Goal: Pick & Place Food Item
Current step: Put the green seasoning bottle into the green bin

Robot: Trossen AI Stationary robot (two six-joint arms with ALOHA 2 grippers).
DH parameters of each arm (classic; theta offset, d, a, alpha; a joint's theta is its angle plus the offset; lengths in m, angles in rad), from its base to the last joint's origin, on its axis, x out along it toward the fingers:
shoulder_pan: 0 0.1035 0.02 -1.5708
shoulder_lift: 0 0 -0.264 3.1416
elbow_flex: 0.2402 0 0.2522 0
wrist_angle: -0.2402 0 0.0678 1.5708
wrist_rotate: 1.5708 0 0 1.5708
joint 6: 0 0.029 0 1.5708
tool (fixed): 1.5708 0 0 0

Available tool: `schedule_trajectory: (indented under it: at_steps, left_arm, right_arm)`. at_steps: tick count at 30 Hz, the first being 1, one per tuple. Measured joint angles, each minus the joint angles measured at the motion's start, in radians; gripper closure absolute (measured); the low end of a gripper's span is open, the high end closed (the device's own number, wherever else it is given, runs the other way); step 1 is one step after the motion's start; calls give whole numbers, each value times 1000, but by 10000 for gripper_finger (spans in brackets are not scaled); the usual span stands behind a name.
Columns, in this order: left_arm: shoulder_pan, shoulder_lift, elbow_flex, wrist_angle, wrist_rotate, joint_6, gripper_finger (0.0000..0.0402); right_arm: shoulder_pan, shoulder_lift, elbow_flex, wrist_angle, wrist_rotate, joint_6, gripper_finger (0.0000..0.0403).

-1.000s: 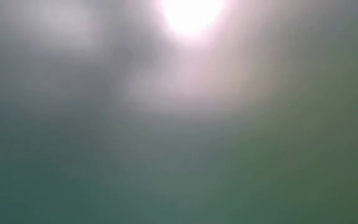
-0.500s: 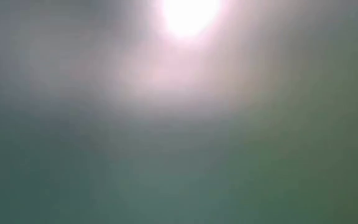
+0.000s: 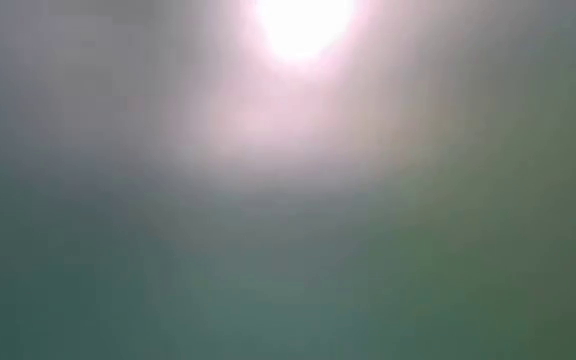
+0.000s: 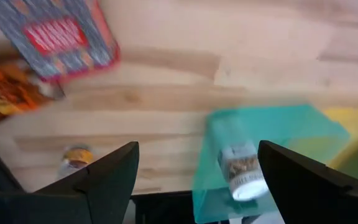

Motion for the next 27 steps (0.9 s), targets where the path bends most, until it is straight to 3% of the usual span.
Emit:
schedule_trajectory:
  at_steps: [7, 13, 21, 27]
  left_arm:
    - [275, 1, -49, -55, -9, 262, 69]
    - [461, 1, -49, -52, -164, 458, 69]
    - [558, 10, -47, -2, -277, 624, 71]
    - [605, 145, 8, -2, -299, 746, 72]
  right_arm:
    - [0, 0, 0, 0, 0, 0, 181]
    - [0, 0, 0, 0, 0, 0, 181]
    - [0, 0, 0, 0, 0, 0, 181]
    - [0, 0, 0, 0, 0, 0, 181]
